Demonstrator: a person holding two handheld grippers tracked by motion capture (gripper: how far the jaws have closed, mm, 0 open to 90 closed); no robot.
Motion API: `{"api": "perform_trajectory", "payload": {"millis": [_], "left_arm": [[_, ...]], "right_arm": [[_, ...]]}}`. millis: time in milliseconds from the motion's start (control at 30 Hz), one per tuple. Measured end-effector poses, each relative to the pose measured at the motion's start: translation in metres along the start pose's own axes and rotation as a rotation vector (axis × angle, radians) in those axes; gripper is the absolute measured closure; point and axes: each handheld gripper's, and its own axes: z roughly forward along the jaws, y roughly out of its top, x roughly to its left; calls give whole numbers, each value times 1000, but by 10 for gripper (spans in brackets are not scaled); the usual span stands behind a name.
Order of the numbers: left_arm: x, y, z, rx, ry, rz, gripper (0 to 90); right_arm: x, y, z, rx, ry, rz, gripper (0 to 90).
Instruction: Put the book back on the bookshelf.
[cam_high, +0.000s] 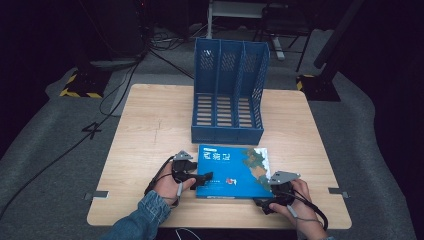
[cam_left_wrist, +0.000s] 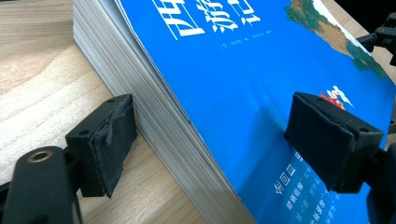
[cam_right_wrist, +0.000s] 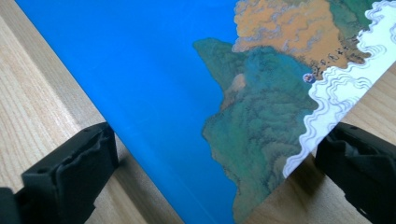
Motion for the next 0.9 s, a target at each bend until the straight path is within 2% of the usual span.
{"api": "perform_trajectory", "payload": {"millis": [100, 167, 233, 267, 300, 433, 500, 633, 700, 767, 900], "left_arm": [[-3, 1, 0, 2, 13, -6, 174], [-5, 2, -2, -16, 42, 19, 210], [-8, 5, -4, -39, 84, 62, 302], [-8, 5, -4, -39, 84, 62, 339], [-10, 5, -5, -40, 99, 84, 339], [-17, 7, -10, -64, 137, 149, 482], [-20, 8, -13, -75, 141, 162, 541], [-20, 10, -18, -95, 105, 161, 634], [-16, 10, -18, -103, 52, 145, 661], [-13, 9, -17, -110, 14, 129, 666], [-9, 8, -16, -114, -15, 120, 663]], "right_arm": [[0, 1, 0, 11, -2, 1, 0], [1, 2, 0, 17, -3, 2, 0], [2, 2, 0, 17, -14, 13, 0], [2, 2, 0, 17, -14, 13, 0], [2, 3, 1, 17, -17, 17, 0], [2, 2, 1, 16, -17, 17, 0], [2, 2, 1, 14, -17, 17, 0], [2, 2, 1, 11, -17, 19, 0], [2, 2, 1, 12, -17, 18, 0], [2, 2, 1, 13, -17, 18, 0], [2, 2, 1, 14, -17, 18, 0]]}}
